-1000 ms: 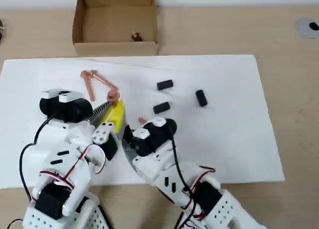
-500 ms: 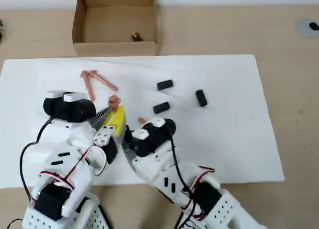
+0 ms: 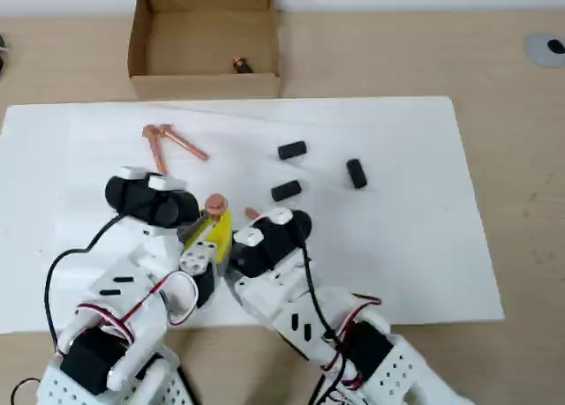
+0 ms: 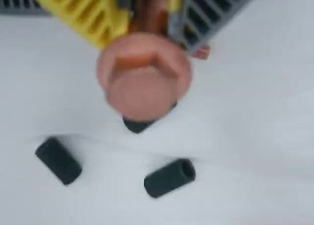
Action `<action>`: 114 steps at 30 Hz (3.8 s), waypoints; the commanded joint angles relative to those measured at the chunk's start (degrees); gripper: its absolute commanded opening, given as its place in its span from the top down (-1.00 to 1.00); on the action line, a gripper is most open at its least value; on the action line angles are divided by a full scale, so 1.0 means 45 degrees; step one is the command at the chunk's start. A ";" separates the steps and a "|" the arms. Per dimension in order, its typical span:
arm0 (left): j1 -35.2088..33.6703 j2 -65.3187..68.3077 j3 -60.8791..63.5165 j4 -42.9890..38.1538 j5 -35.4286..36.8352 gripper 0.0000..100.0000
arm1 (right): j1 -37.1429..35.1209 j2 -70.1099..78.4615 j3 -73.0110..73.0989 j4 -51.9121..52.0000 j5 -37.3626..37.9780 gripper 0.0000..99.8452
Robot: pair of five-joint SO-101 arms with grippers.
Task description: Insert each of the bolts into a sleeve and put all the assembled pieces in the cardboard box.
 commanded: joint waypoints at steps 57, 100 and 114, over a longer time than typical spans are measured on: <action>-0.9084 -0.0010 0.5236 -0.3712 0.2227 0.56 | 0.4874 1.5326 -1.1360 -0.4142 0.3536 0.98; -0.8596 0.9895 0.1211 -0.5001 0.0410 0.60 | 0.6730 4.0059 -3.9179 -0.1446 0.4943 0.89; -0.8596 0.9895 0.1231 -0.4982 0.0156 0.60 | 0.6730 4.0039 -3.9238 -0.0313 0.4943 0.33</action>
